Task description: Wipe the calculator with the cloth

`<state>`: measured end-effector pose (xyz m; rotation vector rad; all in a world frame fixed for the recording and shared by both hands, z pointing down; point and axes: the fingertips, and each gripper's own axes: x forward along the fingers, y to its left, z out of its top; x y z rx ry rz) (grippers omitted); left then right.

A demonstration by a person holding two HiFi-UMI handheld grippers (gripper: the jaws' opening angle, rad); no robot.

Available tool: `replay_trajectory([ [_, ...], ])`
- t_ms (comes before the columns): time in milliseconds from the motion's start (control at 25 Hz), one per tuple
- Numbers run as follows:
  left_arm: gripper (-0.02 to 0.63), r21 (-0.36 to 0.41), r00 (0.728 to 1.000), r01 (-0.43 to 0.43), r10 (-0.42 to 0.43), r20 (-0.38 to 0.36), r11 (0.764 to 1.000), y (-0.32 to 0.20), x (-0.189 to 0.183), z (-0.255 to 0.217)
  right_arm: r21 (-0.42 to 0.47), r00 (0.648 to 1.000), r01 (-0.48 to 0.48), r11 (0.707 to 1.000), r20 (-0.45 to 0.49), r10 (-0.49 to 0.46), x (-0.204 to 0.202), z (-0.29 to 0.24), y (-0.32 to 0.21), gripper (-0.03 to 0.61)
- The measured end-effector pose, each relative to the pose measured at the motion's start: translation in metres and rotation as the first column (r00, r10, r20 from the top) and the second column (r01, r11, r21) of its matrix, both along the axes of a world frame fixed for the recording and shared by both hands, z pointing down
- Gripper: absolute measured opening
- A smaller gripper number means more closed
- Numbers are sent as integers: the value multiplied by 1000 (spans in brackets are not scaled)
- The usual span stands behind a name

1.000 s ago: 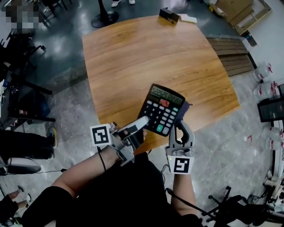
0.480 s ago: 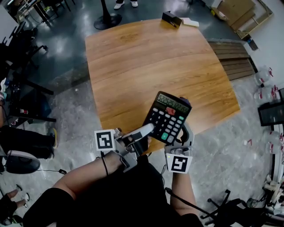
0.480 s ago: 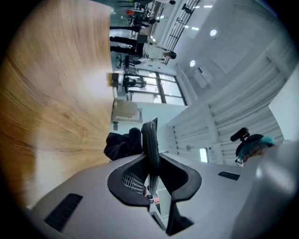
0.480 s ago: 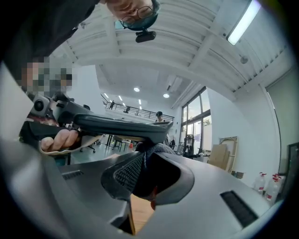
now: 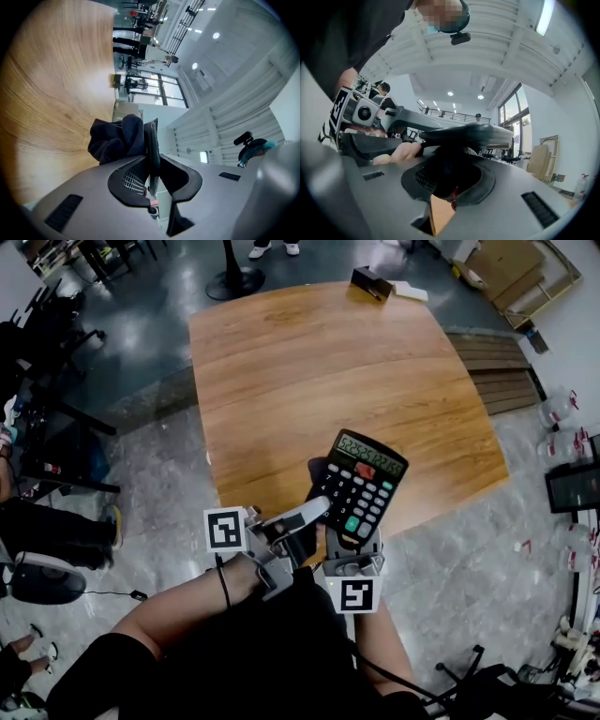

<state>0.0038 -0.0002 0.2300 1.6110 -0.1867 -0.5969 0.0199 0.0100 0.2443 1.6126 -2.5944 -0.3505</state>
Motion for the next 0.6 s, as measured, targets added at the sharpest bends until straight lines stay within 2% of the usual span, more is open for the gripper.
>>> replay_trajectory([
  [240, 66, -6, 999, 36, -36, 12, 999, -2, -11, 5, -5, 998, -38, 999, -44, 38, 17, 0, 9, 60],
  [400, 66, -2, 997, 74, -74, 11, 997, -13, -26, 7, 3, 991, -127, 992, -27, 127, 43, -4, 10, 60],
  [600, 66, 1, 996, 87, -87, 14, 996, -18, -33, 9, 17, 963, -269, 963, -7, 269, 94, -11, 11, 60],
])
